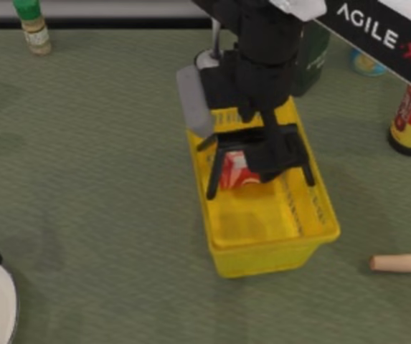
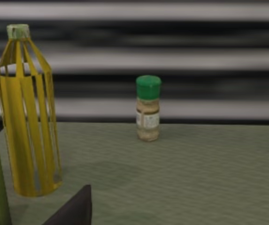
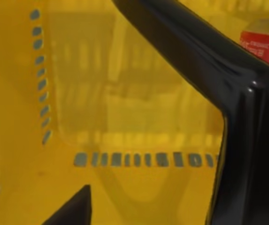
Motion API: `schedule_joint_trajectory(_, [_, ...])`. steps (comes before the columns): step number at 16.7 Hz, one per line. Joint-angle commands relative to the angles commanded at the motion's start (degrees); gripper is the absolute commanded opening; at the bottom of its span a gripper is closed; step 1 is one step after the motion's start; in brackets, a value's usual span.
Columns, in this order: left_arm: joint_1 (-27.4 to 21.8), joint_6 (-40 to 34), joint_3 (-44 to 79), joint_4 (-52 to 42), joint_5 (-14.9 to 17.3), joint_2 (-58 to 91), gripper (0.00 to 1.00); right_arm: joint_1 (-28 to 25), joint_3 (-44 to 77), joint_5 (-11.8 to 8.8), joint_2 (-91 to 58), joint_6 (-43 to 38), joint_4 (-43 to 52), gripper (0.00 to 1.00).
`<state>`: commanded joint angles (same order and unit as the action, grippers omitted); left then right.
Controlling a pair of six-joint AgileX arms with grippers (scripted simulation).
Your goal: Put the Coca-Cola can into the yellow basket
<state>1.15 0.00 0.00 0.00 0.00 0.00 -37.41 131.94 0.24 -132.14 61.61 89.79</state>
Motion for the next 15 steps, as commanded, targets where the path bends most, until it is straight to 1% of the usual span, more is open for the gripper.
schedule_joint_trajectory(3, [0.0, 0.0, 0.0, 0.0, 0.0, 0.0, 1.0, 0.09, -1.07, 0.0, 0.2, 0.1, -0.93, 1.0])
schedule_joint_trajectory(7, [0.0, 0.0, 0.0, 0.0, 0.0, 0.0, 1.0, -0.02, -6.31, -0.01, 1.21, -0.02, -5.04, 1.0])
schedule_joint_trajectory(11, [0.0, 0.0, 0.0, 0.0, 0.0, 0.0, 1.0, -0.04, -6.86, -0.01, 1.32, -0.02, -5.54, 1.0])
schedule_joint_trajectory(15, [0.0, 0.0, 0.0, 0.0, 0.0, 0.0, 1.0, -0.04, -6.86, -0.01, 1.32, -0.02, -5.54, 0.7])
